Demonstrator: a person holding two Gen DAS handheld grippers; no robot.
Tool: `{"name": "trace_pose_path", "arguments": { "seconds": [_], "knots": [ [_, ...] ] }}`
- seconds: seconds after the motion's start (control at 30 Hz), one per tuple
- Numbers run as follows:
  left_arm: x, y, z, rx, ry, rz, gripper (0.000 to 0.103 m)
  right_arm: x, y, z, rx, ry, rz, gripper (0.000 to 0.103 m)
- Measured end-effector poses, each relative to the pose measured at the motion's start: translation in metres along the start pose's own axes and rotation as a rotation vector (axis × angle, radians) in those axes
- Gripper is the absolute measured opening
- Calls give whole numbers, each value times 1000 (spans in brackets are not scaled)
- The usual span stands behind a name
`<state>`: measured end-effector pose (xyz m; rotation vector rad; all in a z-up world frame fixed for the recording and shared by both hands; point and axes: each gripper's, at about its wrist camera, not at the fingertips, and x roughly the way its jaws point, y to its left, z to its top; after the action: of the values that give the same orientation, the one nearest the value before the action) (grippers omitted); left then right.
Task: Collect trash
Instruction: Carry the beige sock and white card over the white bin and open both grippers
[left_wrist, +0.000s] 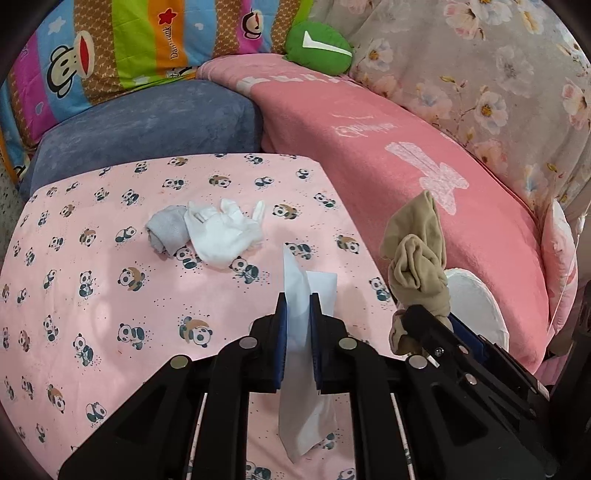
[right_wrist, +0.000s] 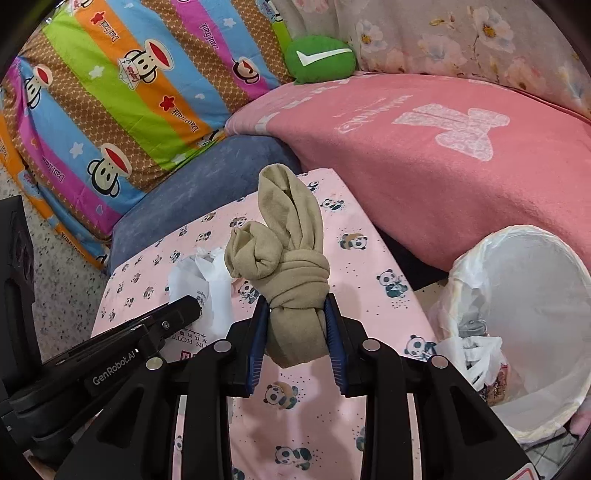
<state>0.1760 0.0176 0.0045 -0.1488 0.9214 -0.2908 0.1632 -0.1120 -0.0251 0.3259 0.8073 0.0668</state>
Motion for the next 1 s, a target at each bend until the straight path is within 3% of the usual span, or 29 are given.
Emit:
{"name": "trace_pose_path", "arguments": {
  "seconds": [0.47,1.0],
  "knots": [
    [-20,-94,-18,152,-25,-63,11,-87,-78,-7,96,-103,-56,30],
    [2,-174,-34,268,23,-111,11,-122,-174,-24,223,-130,-114,30]
  ]
}}
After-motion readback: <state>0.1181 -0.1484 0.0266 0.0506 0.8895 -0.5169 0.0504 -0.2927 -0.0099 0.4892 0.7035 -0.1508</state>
